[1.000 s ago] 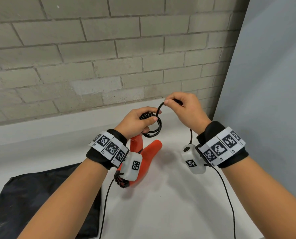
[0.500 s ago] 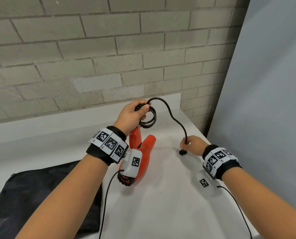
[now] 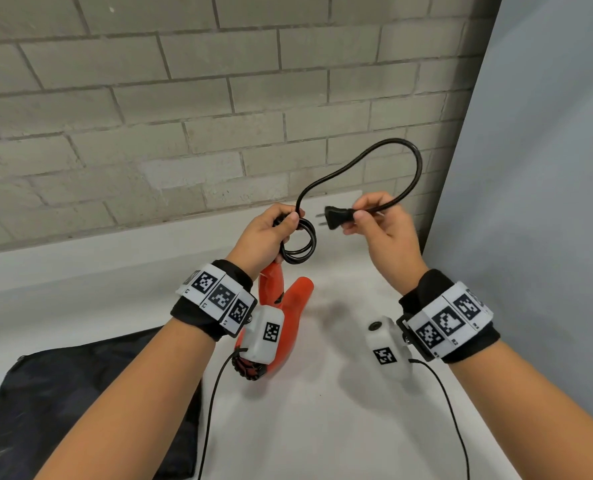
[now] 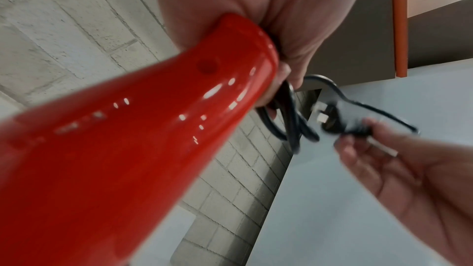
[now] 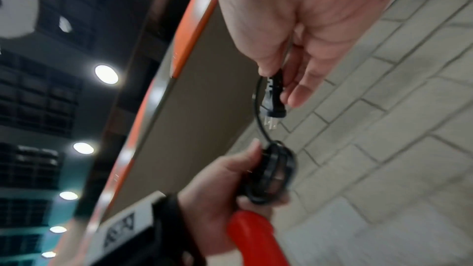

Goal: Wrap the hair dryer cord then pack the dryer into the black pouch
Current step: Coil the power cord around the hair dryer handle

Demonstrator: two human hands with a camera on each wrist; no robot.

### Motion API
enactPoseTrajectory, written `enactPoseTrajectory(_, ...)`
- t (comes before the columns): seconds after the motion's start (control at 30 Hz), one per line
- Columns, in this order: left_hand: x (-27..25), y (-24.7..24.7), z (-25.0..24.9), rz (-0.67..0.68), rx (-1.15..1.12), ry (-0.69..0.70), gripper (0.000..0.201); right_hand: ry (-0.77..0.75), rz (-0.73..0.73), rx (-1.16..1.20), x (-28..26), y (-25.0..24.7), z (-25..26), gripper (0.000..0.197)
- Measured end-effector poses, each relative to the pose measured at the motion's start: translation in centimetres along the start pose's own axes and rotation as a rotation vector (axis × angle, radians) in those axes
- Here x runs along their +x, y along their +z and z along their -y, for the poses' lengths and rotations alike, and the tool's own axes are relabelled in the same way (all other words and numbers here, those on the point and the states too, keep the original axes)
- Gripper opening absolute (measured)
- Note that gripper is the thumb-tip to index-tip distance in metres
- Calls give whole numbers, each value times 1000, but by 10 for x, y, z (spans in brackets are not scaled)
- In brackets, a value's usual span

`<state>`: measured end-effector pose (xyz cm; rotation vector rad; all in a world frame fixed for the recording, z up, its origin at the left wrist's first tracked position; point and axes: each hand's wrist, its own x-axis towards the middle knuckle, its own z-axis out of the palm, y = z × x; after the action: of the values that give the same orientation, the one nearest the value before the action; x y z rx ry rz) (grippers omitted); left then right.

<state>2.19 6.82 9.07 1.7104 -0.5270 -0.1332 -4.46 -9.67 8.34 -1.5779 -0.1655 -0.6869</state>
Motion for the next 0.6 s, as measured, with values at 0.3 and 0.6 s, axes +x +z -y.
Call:
enactPoseTrajectory(0.3, 2, -5, 2, -33, -47, -7, 17, -106, 128, -397, -11, 28, 3, 17)
enactPoseTrajectory(0.6, 3, -4, 4, -34, -49, 13, 16, -153, 3, -501, -17, 49, -6, 6)
